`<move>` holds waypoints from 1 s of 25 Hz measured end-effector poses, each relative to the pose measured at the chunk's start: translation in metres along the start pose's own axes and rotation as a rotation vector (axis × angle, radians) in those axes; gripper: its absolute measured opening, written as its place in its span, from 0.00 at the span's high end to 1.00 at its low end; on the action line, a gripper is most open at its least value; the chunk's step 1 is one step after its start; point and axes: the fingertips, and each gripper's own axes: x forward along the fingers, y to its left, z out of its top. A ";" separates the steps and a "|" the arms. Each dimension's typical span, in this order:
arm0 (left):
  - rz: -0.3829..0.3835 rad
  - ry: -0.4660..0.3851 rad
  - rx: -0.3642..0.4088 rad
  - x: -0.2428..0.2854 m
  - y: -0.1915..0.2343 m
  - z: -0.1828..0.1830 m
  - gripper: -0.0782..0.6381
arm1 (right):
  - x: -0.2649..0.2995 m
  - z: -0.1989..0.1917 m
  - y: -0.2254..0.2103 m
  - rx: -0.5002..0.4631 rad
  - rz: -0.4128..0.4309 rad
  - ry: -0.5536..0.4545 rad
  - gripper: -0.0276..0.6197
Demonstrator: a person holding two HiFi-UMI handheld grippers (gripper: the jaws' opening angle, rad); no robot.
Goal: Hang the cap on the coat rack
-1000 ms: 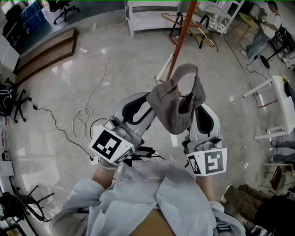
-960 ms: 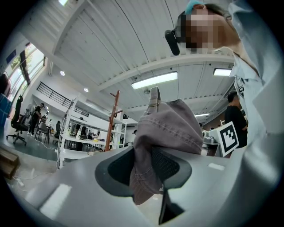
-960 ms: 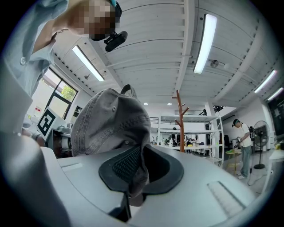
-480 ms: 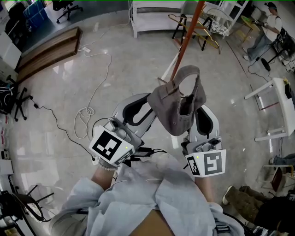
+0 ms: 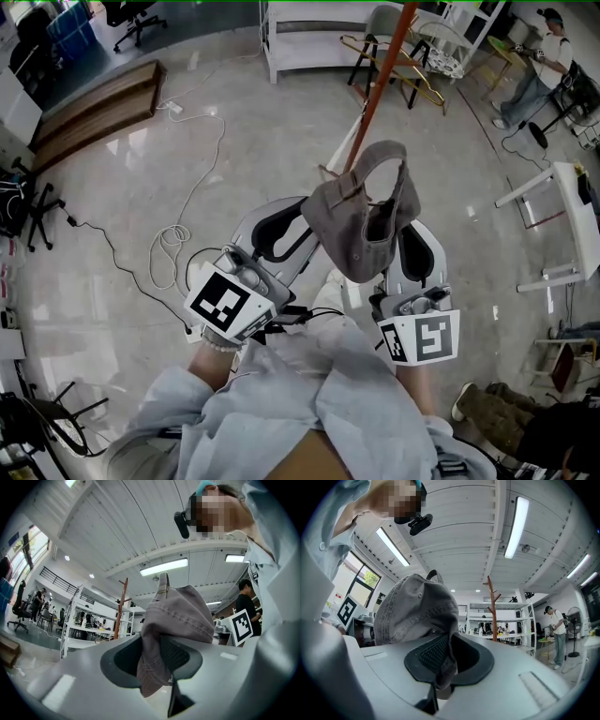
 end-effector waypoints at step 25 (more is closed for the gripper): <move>0.066 0.009 0.033 0.173 0.071 -0.034 0.72 | 0.123 -0.040 -0.152 0.039 0.072 -0.014 0.91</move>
